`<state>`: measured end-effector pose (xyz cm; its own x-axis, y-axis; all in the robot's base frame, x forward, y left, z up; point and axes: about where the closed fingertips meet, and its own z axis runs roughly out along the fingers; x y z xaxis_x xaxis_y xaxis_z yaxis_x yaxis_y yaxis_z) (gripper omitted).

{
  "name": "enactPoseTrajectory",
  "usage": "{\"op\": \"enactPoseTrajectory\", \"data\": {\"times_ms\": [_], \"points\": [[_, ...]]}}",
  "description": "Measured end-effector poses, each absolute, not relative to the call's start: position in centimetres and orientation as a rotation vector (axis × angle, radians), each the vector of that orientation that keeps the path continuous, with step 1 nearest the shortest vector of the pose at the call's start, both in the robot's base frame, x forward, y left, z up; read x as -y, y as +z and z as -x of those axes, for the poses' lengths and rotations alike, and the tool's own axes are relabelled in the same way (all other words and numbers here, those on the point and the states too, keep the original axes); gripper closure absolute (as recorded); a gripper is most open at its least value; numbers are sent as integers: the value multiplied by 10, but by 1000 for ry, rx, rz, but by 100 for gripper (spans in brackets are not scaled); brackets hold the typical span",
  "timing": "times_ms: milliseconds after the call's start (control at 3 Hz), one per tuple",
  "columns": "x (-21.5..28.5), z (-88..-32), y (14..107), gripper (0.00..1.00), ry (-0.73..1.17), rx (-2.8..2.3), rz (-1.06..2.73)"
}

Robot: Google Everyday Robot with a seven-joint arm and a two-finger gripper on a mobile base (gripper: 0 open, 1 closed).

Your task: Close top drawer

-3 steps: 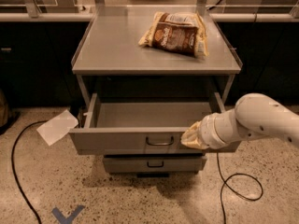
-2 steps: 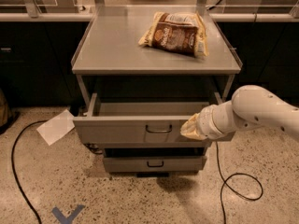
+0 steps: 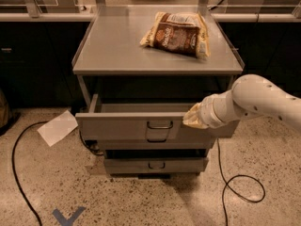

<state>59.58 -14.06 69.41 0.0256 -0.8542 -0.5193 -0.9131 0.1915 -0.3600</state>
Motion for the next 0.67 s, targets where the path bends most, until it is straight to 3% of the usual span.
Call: {"op": "enactPoseTrajectory", "data": {"times_ms": [667], "points": [[142,-608,681,100,110,-1820,1627]]}}
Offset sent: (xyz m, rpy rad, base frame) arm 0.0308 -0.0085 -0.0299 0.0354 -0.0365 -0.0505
